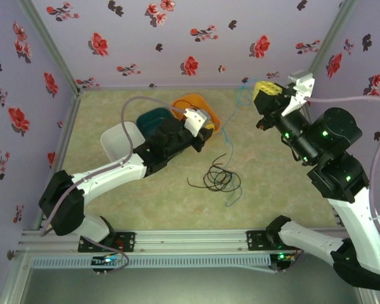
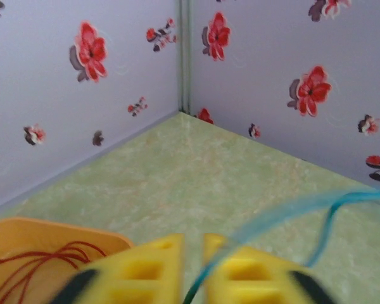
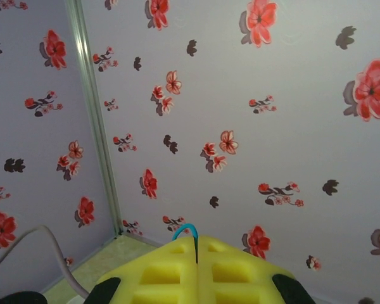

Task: Untangle the cables

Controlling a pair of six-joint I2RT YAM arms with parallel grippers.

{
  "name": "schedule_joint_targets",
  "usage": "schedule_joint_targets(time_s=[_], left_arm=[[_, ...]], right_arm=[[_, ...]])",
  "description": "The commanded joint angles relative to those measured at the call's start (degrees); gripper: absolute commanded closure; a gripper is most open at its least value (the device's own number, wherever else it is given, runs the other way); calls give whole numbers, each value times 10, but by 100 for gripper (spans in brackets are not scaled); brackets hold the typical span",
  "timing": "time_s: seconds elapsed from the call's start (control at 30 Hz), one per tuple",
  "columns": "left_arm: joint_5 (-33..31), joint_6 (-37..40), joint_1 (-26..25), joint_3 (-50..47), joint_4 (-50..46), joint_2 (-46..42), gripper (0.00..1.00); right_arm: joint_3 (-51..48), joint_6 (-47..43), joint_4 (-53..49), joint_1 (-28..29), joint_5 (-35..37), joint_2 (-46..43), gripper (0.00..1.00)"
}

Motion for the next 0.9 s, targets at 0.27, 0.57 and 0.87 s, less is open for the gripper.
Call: schedule_joint_targets(time_s=[0.27,0.57,0.87], left_arm=[[-40,-18,23,49,-15,-24,100],[-63,-37,53,103,-60,-33,100],[-56,-31,65,152,-73,-44,100]], right_arm=[[-58,48,-68,-4,-66,-24,100],[-173,53,-176,-3,-153,-23,100],[-247,43,-177,-3,-192,26,80]])
